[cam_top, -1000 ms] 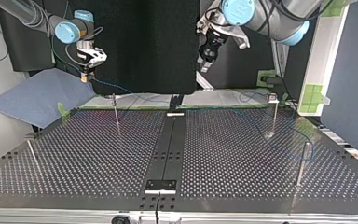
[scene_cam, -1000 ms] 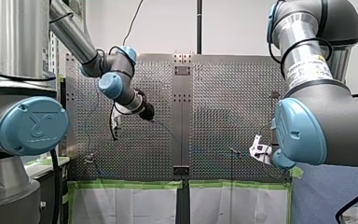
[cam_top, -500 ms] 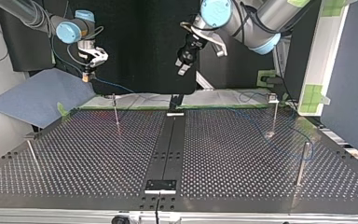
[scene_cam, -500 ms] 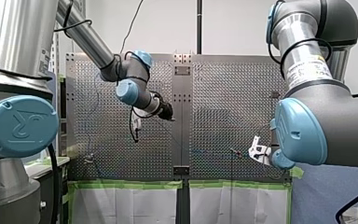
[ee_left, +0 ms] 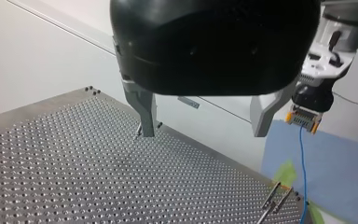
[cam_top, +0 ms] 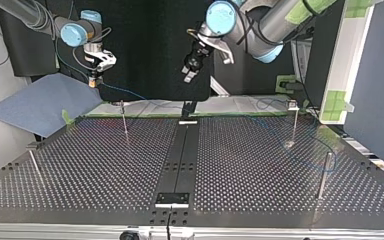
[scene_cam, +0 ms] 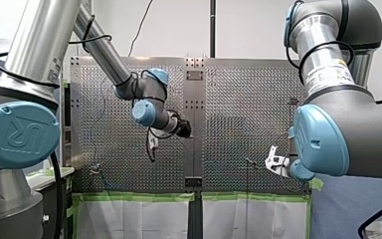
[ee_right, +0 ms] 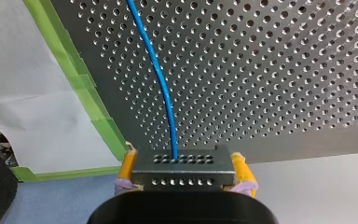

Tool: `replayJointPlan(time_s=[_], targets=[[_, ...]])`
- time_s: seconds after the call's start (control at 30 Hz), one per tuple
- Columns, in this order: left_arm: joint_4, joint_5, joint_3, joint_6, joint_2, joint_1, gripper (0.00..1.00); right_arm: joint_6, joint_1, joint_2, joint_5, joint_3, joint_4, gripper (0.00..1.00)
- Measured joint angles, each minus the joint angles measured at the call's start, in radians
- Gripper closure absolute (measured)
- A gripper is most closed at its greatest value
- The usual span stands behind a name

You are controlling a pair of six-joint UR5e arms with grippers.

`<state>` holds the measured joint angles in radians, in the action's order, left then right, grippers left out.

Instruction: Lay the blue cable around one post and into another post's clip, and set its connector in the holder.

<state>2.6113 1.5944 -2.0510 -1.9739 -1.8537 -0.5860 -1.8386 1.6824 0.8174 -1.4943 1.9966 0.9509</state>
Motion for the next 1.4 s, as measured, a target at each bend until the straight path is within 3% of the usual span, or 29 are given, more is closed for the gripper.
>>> replayJointPlan(time_s=[0.63, 0.97, 1.4], targets=[[-0.173, 0.014, 0.075, -0.010, -0.173, 0.006, 0.00, 0.004, 0.001, -0.002, 0.000, 0.000, 0.006, 1.00], [-0.262, 0.020, 0.154, 0.056, -0.262, -0.016, 0.00, 0.004, 0.001, -0.002, -0.001, 0.000, 0.009, 1.00], [-0.374, 0.021, 0.163, 0.167, -0.362, -0.033, 0.00, 0.004, 0.002, -0.002, -0.002, 0.000, 0.018, 1.00]])
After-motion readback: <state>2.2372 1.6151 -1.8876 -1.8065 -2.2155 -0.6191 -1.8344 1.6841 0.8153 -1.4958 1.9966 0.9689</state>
